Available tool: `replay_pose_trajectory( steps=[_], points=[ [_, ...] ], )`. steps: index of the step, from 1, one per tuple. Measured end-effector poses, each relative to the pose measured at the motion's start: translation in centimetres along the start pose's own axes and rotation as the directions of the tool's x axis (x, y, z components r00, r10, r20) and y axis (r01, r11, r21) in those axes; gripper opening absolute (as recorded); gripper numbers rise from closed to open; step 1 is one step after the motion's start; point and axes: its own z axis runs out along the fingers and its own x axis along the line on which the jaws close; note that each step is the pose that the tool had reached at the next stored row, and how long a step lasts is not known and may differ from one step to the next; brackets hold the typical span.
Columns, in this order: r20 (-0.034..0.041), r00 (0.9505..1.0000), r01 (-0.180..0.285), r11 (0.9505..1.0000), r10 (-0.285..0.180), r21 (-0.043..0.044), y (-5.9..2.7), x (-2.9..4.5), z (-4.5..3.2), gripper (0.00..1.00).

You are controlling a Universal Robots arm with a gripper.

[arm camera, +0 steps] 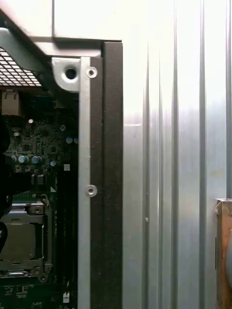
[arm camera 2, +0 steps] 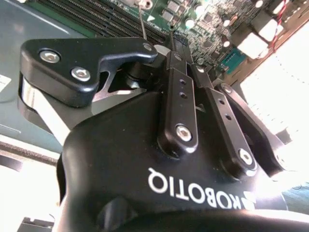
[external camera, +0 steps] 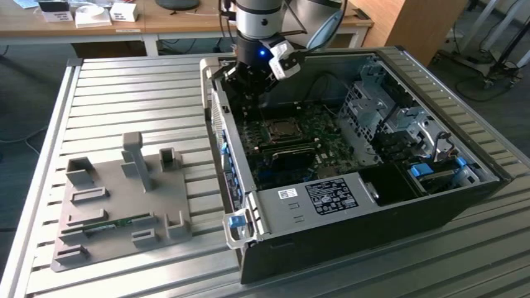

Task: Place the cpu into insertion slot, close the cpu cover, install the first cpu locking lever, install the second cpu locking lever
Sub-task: 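Install the first cpu locking lever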

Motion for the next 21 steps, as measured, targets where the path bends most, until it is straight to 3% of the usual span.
replay_pose_trajectory(
  steps=[13, 21],
  points=[
    [0.0001, 1.0, -0.001, 0.9999, 0.001, -0.012, 1.02, -0.02, 0.34, 0.11],
    [0.0001, 1.0, -0.001, 0.9999, 0.001, -0.012, 1.03, -1.44, 0.43, 0.11]
  ],
)
